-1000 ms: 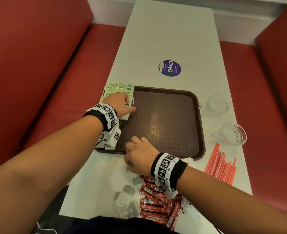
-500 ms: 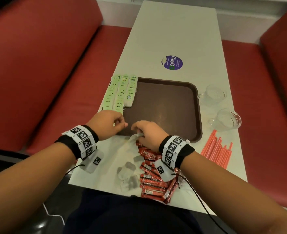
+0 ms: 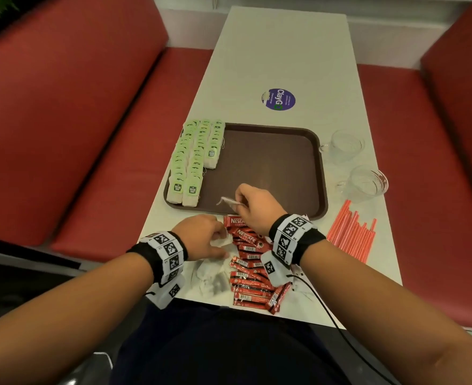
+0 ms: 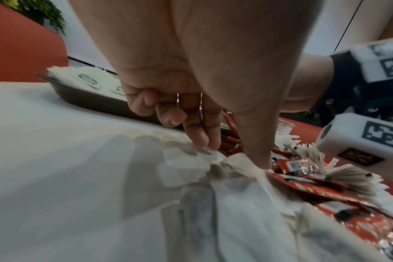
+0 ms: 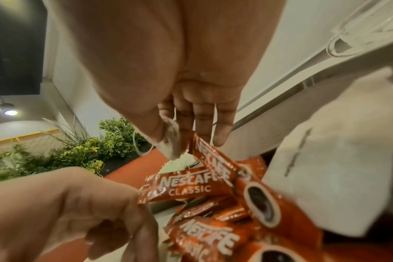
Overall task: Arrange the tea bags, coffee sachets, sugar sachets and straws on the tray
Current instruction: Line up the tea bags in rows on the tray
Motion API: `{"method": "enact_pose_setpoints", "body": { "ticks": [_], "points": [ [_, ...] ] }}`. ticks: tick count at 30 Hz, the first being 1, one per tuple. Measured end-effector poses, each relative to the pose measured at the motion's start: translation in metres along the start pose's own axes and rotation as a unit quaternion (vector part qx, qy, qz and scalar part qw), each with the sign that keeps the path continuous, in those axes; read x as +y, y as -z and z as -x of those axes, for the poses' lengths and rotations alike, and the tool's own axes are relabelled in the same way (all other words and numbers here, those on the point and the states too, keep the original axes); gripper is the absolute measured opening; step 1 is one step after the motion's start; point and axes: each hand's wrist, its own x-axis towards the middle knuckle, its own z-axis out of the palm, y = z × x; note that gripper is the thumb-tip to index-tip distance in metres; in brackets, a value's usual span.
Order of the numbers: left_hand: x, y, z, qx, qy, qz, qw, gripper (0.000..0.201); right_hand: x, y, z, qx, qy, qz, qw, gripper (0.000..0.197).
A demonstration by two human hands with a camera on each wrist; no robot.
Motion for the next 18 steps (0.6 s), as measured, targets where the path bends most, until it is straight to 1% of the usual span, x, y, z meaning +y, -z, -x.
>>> {"method": "enact_pose_setpoints", "body": {
  "ticks": [2,4,6,9,13,16,18],
  "points": [
    [0.005,-0.001,-0.005,-0.002,-0.009,0.0,1.0,0.046,0.0,0.0,0.002,0.013,-0.001,-0.018,1.0,0.016],
    [0.009,-0.002,-0.01,-0.012,-0.019,-0.004,1.0,0.037,0.0,0.002,0.004,0.024,-0.006,-0.029,0.999,0.02],
    [0.009,-0.002,-0.013,-0.024,-0.016,-0.004,1.0,0.025,0.001,0.005,0.007,0.032,-0.015,-0.037,0.999,0.018],
    [0.004,0.0,-0.016,-0.037,0.003,0.008,0.999,0.023,0.006,0.01,0.01,0.053,-0.015,-0.042,0.998,0.019],
    [-0.011,0.014,-0.017,-0.017,0.028,0.037,0.999,0.018,0.012,0.015,0.014,0.045,-0.026,-0.07,0.996,0.016],
    [-0.027,0.036,-0.018,-0.006,0.045,0.079,0.996,0.014,0.015,0.018,0.013,0.03,-0.039,-0.091,0.995,0.025],
    [-0.035,0.051,-0.018,0.019,0.055,0.127,0.99,0.018,0.016,0.018,0.011,0.017,-0.049,-0.094,0.994,0.034]
  ]
}}
